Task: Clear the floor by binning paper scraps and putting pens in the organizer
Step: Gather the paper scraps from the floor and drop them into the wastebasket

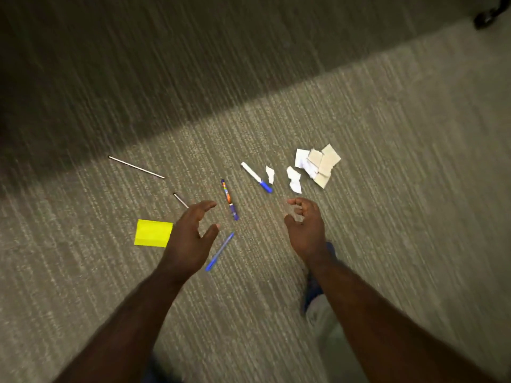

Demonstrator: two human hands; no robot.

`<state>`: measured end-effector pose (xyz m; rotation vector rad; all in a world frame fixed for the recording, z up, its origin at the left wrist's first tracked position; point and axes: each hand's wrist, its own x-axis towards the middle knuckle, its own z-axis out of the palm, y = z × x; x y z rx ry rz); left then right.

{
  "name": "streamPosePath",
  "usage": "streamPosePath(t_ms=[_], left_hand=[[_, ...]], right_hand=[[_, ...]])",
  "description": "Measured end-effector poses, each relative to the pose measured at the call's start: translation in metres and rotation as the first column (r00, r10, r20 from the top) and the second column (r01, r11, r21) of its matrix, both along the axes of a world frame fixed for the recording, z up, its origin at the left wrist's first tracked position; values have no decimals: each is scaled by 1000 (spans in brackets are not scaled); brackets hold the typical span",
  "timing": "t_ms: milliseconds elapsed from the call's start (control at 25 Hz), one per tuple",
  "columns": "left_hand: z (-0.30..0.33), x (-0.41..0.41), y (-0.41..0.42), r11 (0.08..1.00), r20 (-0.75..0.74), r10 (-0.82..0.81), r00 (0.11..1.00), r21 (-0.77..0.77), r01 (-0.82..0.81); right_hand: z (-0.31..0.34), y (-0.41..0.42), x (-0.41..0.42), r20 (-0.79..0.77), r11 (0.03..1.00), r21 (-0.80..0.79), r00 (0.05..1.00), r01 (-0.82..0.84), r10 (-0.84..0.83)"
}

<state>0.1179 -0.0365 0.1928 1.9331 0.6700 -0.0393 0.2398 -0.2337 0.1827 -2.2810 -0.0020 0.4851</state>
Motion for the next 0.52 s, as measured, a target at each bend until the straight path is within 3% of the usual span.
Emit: streamPosePath(t_ms=[280,520], left_hand=[[-116,118,-93,993,-19,-105,994,57,106],[-172,149,-116,970,-154,-208,966,92,224]], right_hand=[[-107,-100,103,14,971,-83,974,-225,227],[-160,-102,145,-9,912,-97,917,-398,399]])
